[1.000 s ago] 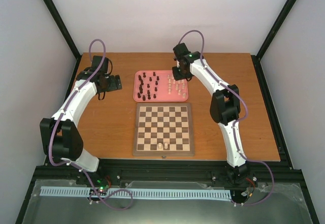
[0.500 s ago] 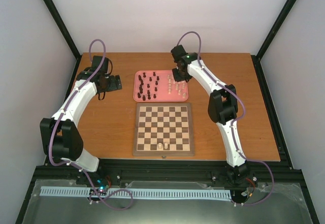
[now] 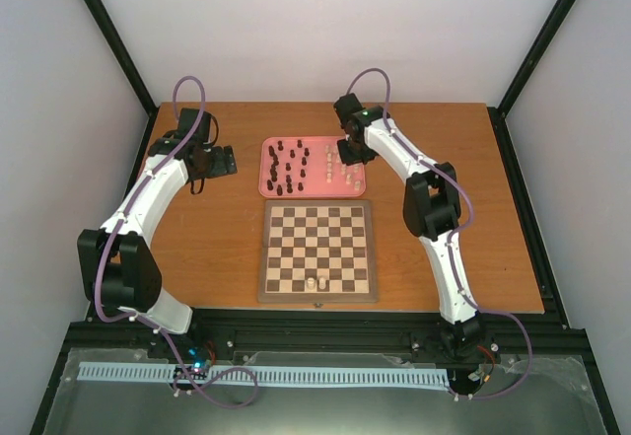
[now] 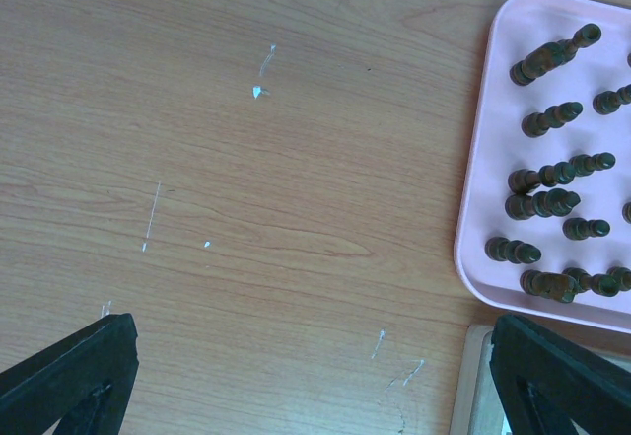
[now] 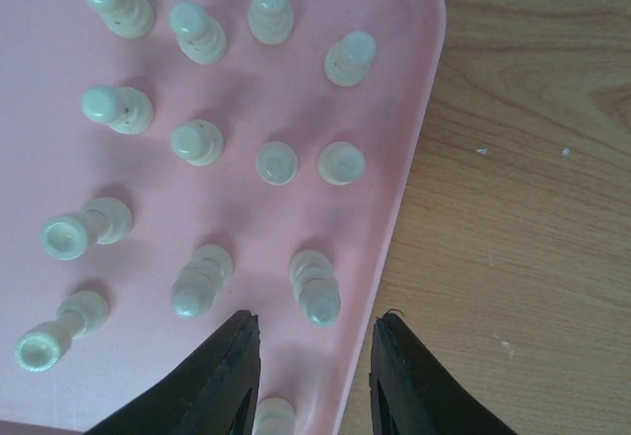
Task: Set up the chess pieces on the board
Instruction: Pick up the chess piece from the storage box.
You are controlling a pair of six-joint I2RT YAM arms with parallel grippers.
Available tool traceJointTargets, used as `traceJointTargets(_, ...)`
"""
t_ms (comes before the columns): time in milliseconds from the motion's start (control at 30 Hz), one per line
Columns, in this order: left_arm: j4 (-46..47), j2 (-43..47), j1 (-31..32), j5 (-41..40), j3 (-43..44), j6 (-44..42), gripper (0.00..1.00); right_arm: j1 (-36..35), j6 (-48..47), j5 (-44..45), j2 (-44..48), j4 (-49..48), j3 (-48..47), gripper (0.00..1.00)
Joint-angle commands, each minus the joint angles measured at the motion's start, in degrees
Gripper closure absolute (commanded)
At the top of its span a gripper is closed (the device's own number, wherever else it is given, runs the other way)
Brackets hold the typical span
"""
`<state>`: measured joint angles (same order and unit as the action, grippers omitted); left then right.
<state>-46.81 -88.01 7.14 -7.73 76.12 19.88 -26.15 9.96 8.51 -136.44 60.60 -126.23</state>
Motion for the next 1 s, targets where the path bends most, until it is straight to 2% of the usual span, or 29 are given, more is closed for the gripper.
traceJointTargets(0, -0.48, -0.18, 0.16, -0.78, 0.09, -0.70, 0.00, 0.50, 0.50, -0.43, -1.67, 0.34, 0.37, 0.68)
traceJointTargets(967, -1.13, 0.15, 0.18, -2.07, 0.06, -1.25, 0.00, 1.39, -0.11, -2.96, -5.24, 0.85, -1.76, 0.70)
